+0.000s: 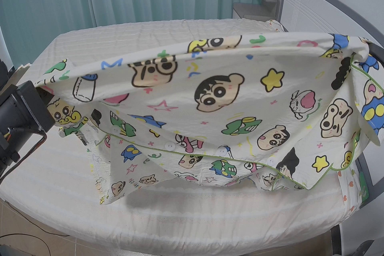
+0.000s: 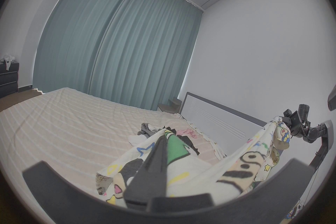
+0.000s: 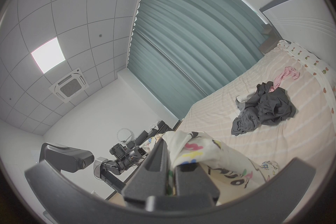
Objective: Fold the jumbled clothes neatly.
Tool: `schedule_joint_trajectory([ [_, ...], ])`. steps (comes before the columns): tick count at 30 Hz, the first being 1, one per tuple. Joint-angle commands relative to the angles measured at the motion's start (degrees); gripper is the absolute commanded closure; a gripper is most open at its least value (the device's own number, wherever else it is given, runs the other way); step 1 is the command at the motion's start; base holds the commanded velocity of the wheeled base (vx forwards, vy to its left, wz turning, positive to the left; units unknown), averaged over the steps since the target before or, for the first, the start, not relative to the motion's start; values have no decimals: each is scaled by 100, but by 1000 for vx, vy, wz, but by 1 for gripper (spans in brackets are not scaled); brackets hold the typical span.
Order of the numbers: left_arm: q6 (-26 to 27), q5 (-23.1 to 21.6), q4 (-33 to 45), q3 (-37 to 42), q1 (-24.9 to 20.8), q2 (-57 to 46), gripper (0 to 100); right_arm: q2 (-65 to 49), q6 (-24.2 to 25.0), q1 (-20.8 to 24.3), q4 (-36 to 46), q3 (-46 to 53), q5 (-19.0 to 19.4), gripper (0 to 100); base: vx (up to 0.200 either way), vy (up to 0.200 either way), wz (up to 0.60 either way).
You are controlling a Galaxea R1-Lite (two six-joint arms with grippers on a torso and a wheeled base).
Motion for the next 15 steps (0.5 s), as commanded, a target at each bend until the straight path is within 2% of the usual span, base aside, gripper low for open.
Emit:
schedule_joint_trajectory([
  [1, -8, 3, -12, -5, 13, -5, 100, 4, 2, 2, -4, -2, -3, 100, 0, 0, 0],
  [5, 1, -6, -12, -14, 57, -14, 100, -5, 2, 2, 5, 7, -3, 100, 0, 0, 0],
  [15, 1, -6, -3, -14, 189, 13, 100, 4, 2, 2, 14, 7, -3, 100, 0, 200, 0],
])
